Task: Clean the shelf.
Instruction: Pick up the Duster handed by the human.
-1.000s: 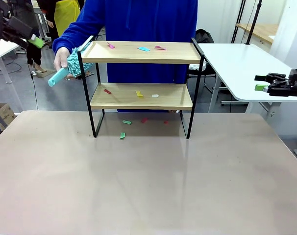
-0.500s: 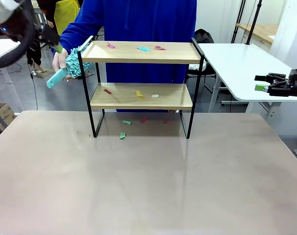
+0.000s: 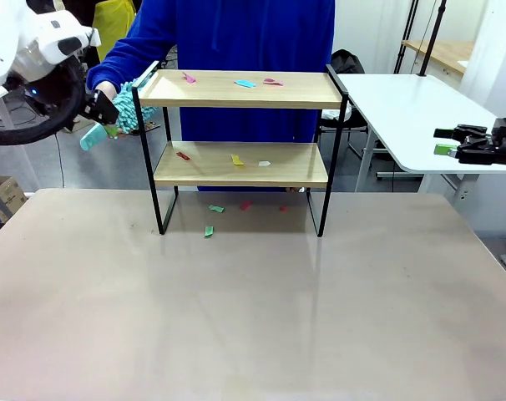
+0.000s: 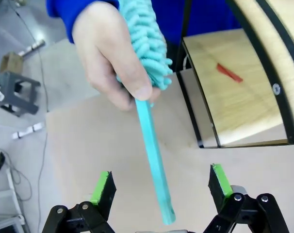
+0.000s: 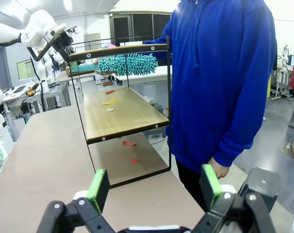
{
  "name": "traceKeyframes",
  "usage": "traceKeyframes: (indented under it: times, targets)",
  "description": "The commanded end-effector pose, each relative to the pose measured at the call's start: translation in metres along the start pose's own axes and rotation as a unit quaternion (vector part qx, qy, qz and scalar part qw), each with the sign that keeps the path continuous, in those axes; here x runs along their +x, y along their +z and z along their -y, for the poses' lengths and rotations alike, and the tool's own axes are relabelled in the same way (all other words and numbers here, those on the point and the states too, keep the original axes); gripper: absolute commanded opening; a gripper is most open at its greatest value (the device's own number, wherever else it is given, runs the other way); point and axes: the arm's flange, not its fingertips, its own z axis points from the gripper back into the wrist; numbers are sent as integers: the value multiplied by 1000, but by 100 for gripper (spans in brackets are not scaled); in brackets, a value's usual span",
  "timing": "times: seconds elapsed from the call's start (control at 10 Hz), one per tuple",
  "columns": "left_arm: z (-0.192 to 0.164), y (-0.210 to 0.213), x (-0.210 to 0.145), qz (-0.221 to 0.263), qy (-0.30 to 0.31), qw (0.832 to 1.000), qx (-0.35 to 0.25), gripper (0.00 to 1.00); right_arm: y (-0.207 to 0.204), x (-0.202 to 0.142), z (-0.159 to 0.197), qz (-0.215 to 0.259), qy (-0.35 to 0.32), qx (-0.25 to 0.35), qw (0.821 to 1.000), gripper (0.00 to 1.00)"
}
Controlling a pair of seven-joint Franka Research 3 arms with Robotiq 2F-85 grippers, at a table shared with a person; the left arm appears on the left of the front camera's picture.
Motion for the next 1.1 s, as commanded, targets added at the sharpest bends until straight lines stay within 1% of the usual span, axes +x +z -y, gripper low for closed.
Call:
traceKeyframes:
  times: [0.0, 0.3, 0.4, 0.6, 0.7, 0.8, 0.9, 1.0]
  targets:
    - [2, -4, -1, -15, 9, 1000, -1, 100, -1, 4, -1, -5, -3, -1, 1000, 100]
    - [0, -11, 1, -11, 23, 1000, 6, 100, -1, 4, -1, -5, -3, -1, 1000, 100]
    - [0, -14, 3, -8, 20, 1000, 9, 42, -1, 4, -1, -5, -3, -1, 1000, 100]
    - [-3, -18, 4, -12, 24, 1000, 14, 42, -1, 4, -1, -5, -3, -1, 1000, 100]
    - [-5, -18, 4, -11, 28, 999, 22, 37, -1, 4, -1, -5, -3, -1, 1000, 100]
    - [-4, -19, 4, -13, 27, 999, 25, 26, -1, 4, -1, -5, -3, -1, 1000, 100]
    - [-4, -19, 4, -15, 31, 999, 25, 0, -1, 4, -1, -5, -3, -1, 1000, 100]
    - [-3, -19, 4, -16, 37, 999, 21, 0, -1, 4, -1, -5, -3, -1, 1000, 100]
